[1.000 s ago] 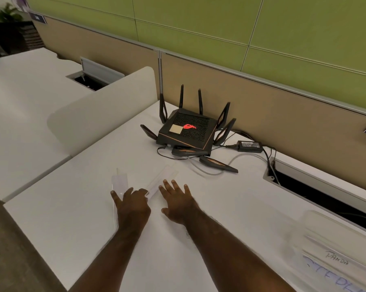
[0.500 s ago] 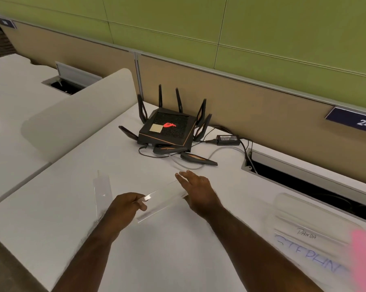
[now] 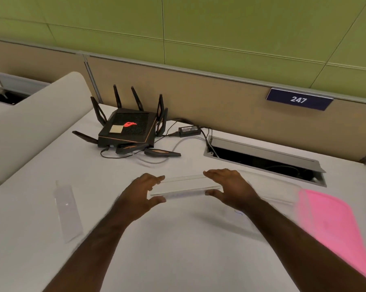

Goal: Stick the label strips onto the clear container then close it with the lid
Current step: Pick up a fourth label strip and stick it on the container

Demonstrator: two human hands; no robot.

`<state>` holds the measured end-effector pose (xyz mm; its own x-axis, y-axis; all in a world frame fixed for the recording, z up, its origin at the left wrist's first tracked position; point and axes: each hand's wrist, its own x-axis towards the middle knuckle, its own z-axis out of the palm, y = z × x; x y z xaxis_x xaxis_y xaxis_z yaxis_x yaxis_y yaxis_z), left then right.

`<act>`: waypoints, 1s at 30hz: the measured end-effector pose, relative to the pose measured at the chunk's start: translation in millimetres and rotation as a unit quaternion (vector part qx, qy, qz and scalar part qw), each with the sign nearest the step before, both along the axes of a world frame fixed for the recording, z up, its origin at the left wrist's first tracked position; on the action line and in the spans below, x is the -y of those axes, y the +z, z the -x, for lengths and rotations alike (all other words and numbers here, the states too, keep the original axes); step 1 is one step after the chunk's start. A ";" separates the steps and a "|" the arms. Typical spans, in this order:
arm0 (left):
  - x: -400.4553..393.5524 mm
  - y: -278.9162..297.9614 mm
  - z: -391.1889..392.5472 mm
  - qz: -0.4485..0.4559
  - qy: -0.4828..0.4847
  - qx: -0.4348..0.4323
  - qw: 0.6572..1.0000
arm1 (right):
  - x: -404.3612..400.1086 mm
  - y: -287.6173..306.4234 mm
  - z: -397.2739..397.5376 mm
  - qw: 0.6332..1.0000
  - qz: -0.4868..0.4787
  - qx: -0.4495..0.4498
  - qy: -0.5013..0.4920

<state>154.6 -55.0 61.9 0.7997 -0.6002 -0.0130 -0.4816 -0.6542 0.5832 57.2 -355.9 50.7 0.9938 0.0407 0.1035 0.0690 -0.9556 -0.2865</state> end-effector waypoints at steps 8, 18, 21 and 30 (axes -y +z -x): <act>112.0 4.5 14.2 -0.047 -0.094 0.121 0.987 | 83.8 17.8 74.0 0.991 -0.023 -0.020 -0.127; 224.4 4.0 50.8 -0.079 -0.154 0.187 0.967 | 151.4 17.5 138.4 0.963 0.065 -0.017 -0.259; 247.7 -5.8 57.4 -0.133 -0.165 0.223 0.952 | 155.9 8.2 148.6 0.952 0.089 -0.041 -0.290; 278.1 -35.5 73.6 -0.275 -0.175 0.263 0.908 | 156.4 -23.5 133.0 0.932 0.187 -0.111 -0.289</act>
